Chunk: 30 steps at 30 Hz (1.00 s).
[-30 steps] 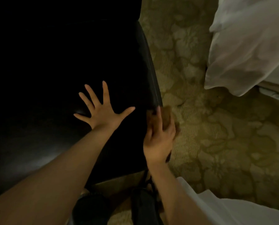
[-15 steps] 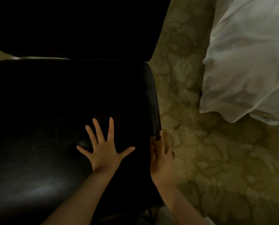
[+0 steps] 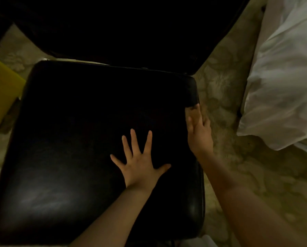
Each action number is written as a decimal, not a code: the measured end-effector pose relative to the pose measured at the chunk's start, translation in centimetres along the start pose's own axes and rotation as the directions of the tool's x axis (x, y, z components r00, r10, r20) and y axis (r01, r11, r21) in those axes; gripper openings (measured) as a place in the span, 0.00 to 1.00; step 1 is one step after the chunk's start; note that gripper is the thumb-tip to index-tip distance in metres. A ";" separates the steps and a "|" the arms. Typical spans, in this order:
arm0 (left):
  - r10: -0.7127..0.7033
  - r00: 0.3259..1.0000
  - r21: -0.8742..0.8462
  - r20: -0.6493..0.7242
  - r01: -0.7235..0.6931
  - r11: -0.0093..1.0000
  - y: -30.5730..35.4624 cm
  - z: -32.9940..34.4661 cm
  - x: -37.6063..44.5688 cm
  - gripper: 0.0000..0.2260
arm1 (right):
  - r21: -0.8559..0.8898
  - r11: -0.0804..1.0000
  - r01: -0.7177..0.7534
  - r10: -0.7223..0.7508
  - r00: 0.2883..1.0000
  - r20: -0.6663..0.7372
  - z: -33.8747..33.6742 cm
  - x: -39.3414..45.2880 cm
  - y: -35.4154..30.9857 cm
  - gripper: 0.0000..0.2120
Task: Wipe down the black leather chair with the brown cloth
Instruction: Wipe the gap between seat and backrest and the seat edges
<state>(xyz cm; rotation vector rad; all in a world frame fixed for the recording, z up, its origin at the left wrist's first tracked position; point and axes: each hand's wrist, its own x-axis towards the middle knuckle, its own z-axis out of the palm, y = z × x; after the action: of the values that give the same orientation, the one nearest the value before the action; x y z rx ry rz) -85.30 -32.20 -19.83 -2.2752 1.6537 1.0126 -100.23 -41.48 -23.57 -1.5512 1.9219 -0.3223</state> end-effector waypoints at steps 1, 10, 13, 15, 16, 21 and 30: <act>0.014 0.999 0.028 -0.033 -0.014 1.000 -0.8 -1.0 0.7 0.46 | 0.011 1.000 -0.001 0.001 0.999 0.034 -0.5 0.6 0.0 0.25; 0.027 0.999 0.065 -0.033 -0.025 0.998 -6.6 -5.7 6.4 0.51 | -0.331 0.935 0.126 -0.157 0.985 -0.068 4.1 9.9 -10.6 0.23; -0.005 0.999 0.066 -0.039 0.008 0.998 -6.4 -5.7 6.3 0.50 | -0.409 0.783 0.469 -0.489 0.870 0.063 7.6 6.9 -12.2 0.22; 0.032 0.998 0.070 -0.063 -0.028 0.997 -7.4 -6.4 6.3 0.49 | -0.400 0.694 0.598 -0.591 0.791 0.156 6.0 7.3 -11.2 0.21; 0.051 0.996 0.081 -0.080 -0.045 0.996 -8.4 -6.8 6.2 0.49 | -0.390 0.686 0.614 -0.615 0.776 0.140 4.7 8.2 -9.8 0.20; -0.042 0.989 0.069 -0.140 0.052 0.996 -13.4 -8.7 6.3 0.49 | -0.131 0.985 -0.112 0.109 0.994 -0.031 -1.6 9.5 -2.5 0.22; -0.014 0.991 0.021 -0.131 0.017 1.000 -13.5 -8.0 6.2 0.48 | -0.119 0.990 0.072 -0.095 0.976 -0.198 0.3 9.8 -5.6 0.21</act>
<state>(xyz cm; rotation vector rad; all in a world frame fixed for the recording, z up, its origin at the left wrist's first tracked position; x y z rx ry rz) -68.84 -35.84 -20.91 -2.3828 1.6837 0.8541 -96.63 -52.18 -23.89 -1.7334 2.0639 -0.4309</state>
